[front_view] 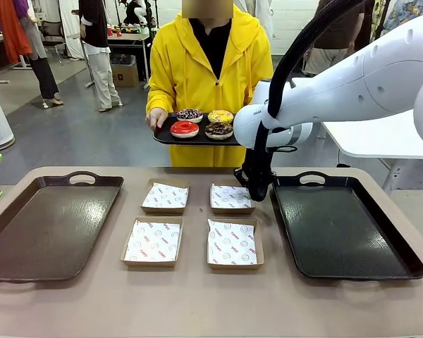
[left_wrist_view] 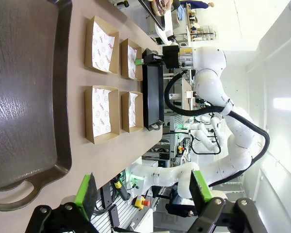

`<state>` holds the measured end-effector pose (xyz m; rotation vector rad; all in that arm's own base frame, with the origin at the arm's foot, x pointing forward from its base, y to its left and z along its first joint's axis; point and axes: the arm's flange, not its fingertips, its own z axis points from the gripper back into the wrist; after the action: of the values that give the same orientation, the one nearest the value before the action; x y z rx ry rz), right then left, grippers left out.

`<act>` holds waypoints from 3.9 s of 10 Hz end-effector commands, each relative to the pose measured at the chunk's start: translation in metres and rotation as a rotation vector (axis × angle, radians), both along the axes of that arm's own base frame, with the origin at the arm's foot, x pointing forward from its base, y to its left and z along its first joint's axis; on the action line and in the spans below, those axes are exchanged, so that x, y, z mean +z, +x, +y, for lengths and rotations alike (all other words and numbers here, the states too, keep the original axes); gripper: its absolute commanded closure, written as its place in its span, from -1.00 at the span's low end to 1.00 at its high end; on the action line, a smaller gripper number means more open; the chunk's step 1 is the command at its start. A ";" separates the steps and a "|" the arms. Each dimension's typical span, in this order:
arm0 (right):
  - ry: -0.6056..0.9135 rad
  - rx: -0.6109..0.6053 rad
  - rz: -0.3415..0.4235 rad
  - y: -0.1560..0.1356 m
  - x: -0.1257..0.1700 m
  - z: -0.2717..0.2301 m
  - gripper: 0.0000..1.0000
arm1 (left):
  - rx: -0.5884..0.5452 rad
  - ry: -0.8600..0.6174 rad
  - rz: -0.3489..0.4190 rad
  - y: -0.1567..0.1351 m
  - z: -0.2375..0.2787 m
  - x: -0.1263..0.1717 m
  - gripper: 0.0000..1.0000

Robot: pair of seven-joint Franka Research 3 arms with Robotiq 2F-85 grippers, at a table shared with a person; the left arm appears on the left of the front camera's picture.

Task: Individually package the donuts and arrange them on the tray.
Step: Pick up one Paper togo box, then place the picked Paper togo box on the Handle tray while simultaneously picking up another Paper togo box from the table with the other hand.

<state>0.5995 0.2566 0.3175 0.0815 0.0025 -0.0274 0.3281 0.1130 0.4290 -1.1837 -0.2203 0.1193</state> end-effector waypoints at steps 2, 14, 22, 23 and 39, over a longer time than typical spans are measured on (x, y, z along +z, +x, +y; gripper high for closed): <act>-0.008 0.001 0.038 0.000 0.019 0.001 0.97 | 0.002 -0.010 -0.009 0.000 0.001 0.001 -1.00; -0.030 -0.011 -0.017 -0.012 0.183 0.031 0.97 | 0.002 -0.010 -0.009 0.000 0.001 0.001 -1.00; -0.030 -0.011 -0.017 -0.012 0.183 0.031 0.97 | 0.002 -0.010 -0.009 0.000 0.001 0.001 -1.00; -0.030 -0.011 -0.017 -0.012 0.183 0.031 0.97 | 0.002 -0.010 -0.009 0.000 0.001 0.001 -1.00; -0.030 -0.011 -0.017 -0.012 0.183 0.031 0.97 | 0.002 -0.010 -0.009 0.000 0.001 0.001 -1.00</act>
<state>0.5908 0.2906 0.5007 0.0447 -0.0076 -0.0331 0.3282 0.1129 0.4290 -1.1835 -0.2199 0.1191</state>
